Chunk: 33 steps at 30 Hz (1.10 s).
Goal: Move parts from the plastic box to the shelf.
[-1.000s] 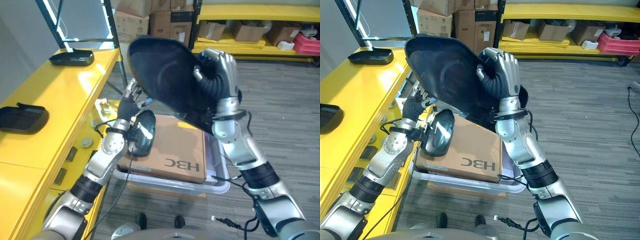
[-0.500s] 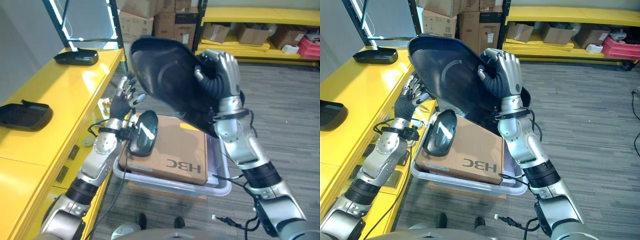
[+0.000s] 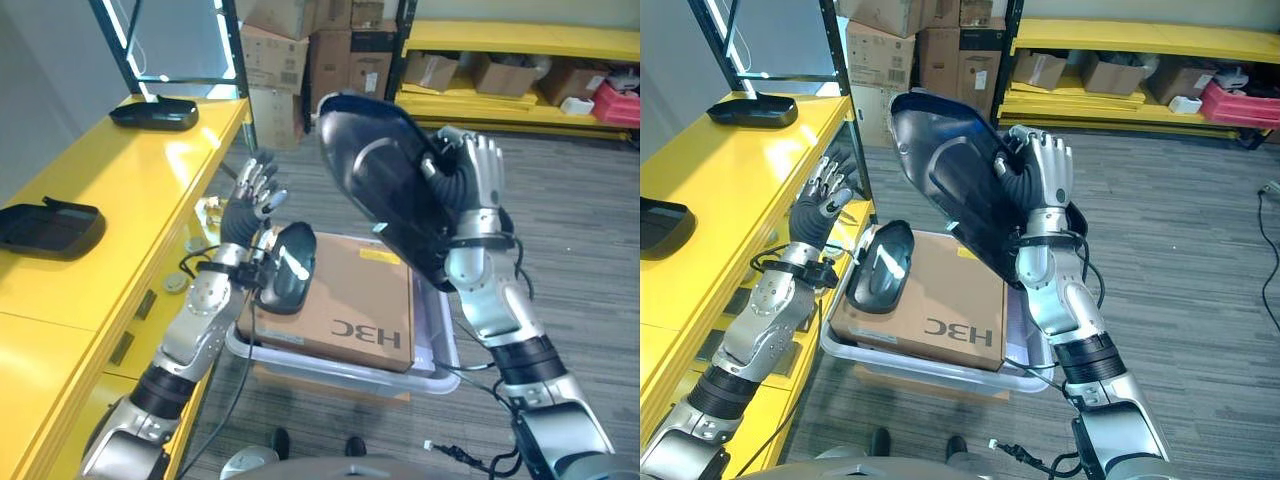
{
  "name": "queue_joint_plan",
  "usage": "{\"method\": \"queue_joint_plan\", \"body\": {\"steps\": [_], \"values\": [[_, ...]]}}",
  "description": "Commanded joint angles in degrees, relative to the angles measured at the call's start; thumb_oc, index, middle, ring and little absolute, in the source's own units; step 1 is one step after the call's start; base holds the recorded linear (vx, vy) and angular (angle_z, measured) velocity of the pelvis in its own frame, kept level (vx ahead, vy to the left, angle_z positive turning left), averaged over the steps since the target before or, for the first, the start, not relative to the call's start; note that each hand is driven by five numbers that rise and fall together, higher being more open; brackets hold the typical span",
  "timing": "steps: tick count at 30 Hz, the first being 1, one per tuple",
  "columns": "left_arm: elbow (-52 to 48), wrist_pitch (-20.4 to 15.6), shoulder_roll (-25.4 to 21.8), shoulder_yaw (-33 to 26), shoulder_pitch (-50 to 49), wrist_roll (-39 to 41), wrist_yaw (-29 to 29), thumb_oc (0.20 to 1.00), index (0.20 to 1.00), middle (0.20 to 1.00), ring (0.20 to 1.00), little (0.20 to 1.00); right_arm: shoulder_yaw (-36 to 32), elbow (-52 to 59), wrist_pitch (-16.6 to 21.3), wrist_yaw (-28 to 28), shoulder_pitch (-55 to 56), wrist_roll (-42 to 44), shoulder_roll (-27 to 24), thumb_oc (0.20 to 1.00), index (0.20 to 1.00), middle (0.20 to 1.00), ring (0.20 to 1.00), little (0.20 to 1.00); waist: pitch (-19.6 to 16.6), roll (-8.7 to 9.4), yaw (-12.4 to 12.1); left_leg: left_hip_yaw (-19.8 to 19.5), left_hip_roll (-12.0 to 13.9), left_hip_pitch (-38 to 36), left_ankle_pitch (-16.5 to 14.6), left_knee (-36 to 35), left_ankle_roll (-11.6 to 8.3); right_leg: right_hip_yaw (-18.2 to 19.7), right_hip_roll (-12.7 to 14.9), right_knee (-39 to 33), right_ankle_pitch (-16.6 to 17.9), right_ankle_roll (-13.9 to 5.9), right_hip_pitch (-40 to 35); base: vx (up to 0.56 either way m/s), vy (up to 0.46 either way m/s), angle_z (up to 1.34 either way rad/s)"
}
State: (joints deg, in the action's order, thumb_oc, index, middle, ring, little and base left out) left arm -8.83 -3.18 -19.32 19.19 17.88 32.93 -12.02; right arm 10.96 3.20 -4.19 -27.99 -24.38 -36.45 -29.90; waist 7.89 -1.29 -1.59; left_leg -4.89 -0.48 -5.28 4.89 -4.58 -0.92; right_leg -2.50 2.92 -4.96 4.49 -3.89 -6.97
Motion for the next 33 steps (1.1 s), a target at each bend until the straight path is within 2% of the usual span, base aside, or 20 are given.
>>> {"method": "queue_joint_plan", "body": {"steps": [1,11,16,28,33], "values": [[-0.79,-3.89,0.22,3.16,5.12,1.47,1.03,1.0,1.0,1.0,1.0,1.0,0.81,0.97,1.77,-1.16,-5.13,-2.17,-0.47,0.2,0.2,0.2,0.2,0.2,-3.99,0.94,-1.08,-2.83,3.1,-2.31,-5.97,-0.42,-2.61,-2.39,4.67,0.83,-2.62,-4.23,-1.08,0.0,0.0,0.0],[0.33,-4.32,1.16,3.41,5.39,3.23,-0.97,1.0,1.0,1.0,1.0,1.0,6.4,2.38,4.77,-1.37,-7.56,-0.89,2.89,0.2,0.2,0.2,0.2,0.2,-3.6,0.94,-1.69,-3.07,2.9,-2.22,-5.81,-0.42,-2.3,-2.37,4.91,0.75,-2.43,-4.27,-1.03,0.0,0.0,0.0],[1.15,-4.1,0.41,2.57,5.12,2.61,-1.75,1.0,1.0,1.0,1.0,1.0,8.72,4.15,6.31,-0.32,-7.91,-0.59,3.06,0.2,0.2,0.2,0.2,0.2,-3.56,0.95,-1.89,-3.14,2.81,-2.11,-5.72,-0.42,-2.33,-2.45,4.9,0.79,-2.49,-4.24,-0.98,0.0,0.0,0.0],[3.04,-1.94,-2.99,1.94,7.1,-4.83,-1.55,1.0,1.0,1.0,1.0,1.0,15.12,5.76,8.76,5.54,-10.8,-0.74,1.54,0.2,0.2,0.2,0.2,0.2,-3.7,0.88,-2.49,-3.25,2.78,-2.15,-5.59,-0.42,-2.43,-2.9,4.99,0.8,-2.4,-4.22,-1.24,0.0,-0.001,0.03],[4.02,-1.36,-2.53,2.19,7.21,-6.34,-2.32,1.0,1.0,1.0,1.0,1.0,17.14,6.6,9.52,6.5,-12.11,-0.27,2.45,0.2,0.2,0.2,0.2,0.2,-3.65,0.83,-2.7,-3.13,2.8,-2.12,-5.53,-0.42,-2.42,-3.06,5.04,0.77,-2.35,-4.27,-1.24,0.0,0.0,0.01]]}}
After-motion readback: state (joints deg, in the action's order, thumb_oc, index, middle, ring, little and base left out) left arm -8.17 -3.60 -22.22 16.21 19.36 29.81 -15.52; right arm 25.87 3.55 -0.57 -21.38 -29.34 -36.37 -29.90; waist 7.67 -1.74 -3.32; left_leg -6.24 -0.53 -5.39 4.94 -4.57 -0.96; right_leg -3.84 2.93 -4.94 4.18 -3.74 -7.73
